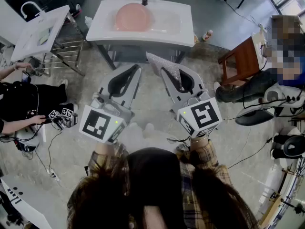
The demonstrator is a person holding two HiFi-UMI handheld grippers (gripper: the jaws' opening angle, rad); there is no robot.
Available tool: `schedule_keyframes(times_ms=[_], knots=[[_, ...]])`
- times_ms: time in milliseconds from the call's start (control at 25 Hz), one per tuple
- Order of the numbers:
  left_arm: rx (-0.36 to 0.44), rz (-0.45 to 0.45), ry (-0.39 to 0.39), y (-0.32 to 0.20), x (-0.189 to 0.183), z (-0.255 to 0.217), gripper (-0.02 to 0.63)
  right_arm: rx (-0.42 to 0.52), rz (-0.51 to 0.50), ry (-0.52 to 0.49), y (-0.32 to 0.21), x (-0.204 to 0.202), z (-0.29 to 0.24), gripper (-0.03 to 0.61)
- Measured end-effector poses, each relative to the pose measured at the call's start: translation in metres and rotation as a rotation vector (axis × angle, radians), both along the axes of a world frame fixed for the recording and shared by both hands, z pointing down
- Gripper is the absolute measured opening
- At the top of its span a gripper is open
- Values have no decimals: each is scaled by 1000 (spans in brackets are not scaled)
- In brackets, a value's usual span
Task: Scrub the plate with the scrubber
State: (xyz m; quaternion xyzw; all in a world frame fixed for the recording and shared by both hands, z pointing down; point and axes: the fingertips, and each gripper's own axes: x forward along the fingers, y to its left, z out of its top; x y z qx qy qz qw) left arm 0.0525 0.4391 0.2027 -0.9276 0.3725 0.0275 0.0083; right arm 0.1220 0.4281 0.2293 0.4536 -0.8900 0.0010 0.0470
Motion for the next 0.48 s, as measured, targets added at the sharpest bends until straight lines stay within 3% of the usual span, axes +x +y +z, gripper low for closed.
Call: schedule_keyframes(times_ms=[480], knots=[[0,-46,-3,12,2,6,21,-19,-7,-14,9,9,13,84]])
